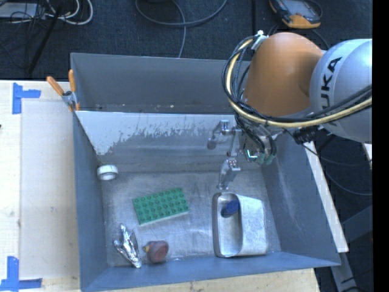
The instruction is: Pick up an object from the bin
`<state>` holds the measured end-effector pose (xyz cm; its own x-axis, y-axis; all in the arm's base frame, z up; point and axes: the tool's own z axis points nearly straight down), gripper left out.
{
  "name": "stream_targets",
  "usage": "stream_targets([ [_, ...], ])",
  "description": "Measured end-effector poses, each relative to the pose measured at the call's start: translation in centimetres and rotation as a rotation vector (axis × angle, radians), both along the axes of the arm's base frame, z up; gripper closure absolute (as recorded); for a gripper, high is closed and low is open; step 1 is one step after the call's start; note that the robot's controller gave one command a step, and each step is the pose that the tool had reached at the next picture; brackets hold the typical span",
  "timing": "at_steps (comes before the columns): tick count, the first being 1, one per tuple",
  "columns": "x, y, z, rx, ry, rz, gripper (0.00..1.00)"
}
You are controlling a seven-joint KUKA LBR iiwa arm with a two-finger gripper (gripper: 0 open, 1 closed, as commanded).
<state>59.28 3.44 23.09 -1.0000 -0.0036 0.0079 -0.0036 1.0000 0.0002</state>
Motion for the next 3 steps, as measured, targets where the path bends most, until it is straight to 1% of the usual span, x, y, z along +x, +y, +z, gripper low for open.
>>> stream_targets([
  [1, -1.6, 10.5, -16.1, 0.001, -0.01, 0.266, 0.0],
  [2, -1.6, 10.5, -13.0, 0.002, -0.011, 0.314, 0.0],
  [3, -1.6, 9.6, -13.1, 0.001, -0.007, 0.204, 0.0],
])
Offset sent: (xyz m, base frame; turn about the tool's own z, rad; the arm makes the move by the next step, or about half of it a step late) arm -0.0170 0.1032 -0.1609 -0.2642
